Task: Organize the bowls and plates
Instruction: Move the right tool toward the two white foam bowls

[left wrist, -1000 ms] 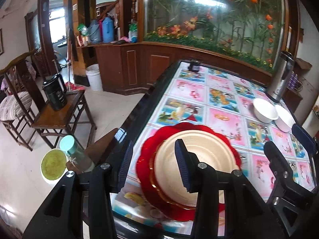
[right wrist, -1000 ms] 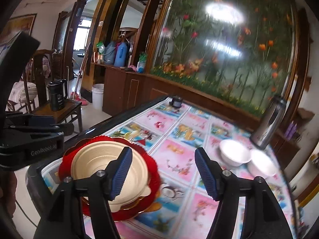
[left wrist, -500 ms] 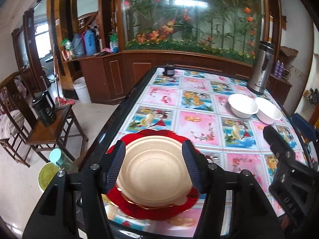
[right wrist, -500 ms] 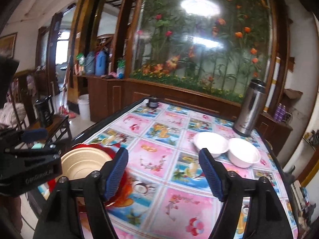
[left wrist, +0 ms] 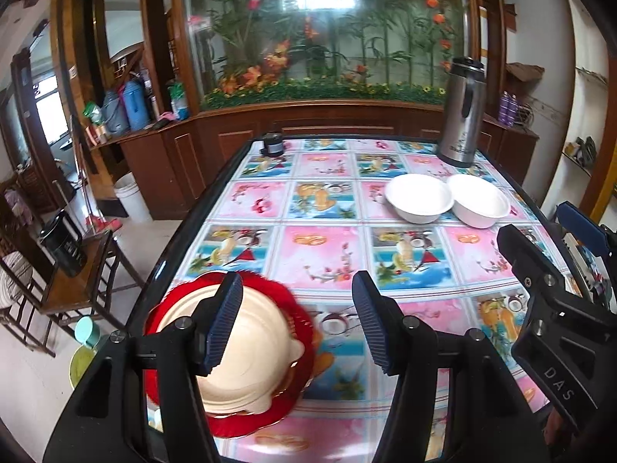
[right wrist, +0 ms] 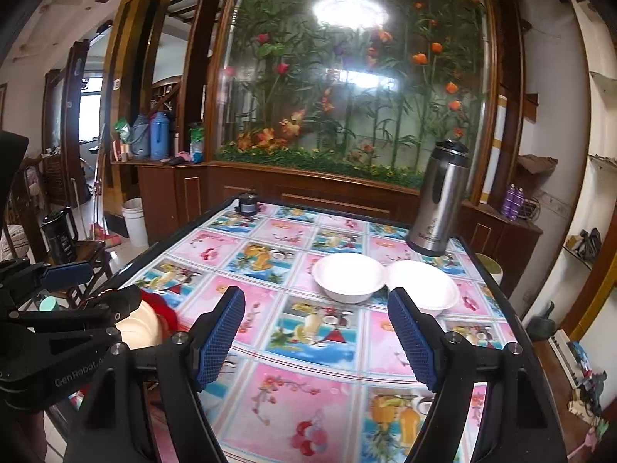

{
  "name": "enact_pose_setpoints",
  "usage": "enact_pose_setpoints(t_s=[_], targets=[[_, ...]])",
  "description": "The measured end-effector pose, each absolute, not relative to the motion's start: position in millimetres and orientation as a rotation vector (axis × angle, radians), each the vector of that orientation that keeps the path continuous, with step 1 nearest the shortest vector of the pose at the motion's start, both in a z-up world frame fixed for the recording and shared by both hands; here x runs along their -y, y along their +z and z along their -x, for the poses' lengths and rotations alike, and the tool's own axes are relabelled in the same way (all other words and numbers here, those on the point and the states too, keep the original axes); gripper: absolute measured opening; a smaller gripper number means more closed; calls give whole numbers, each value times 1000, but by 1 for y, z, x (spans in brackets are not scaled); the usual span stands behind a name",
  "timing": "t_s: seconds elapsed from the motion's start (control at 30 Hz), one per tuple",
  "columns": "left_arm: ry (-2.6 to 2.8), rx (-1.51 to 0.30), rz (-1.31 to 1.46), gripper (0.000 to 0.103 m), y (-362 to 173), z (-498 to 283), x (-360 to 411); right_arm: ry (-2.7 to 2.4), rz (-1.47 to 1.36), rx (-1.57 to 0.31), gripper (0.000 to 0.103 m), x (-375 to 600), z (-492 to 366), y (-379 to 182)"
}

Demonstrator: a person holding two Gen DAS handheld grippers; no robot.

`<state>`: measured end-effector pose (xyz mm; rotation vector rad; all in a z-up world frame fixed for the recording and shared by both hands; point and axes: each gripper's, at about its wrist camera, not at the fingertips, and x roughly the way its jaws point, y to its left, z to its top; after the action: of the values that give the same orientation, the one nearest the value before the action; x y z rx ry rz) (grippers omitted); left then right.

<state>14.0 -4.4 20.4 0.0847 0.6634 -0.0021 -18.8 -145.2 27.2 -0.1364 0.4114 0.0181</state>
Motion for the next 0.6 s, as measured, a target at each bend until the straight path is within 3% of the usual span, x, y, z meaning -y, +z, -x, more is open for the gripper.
enact_pose_setpoints(t_s=[0.6], targets=[[-90,-686,-156,58,25,-50,76,-65,82,-453,78,215,-8,24]])
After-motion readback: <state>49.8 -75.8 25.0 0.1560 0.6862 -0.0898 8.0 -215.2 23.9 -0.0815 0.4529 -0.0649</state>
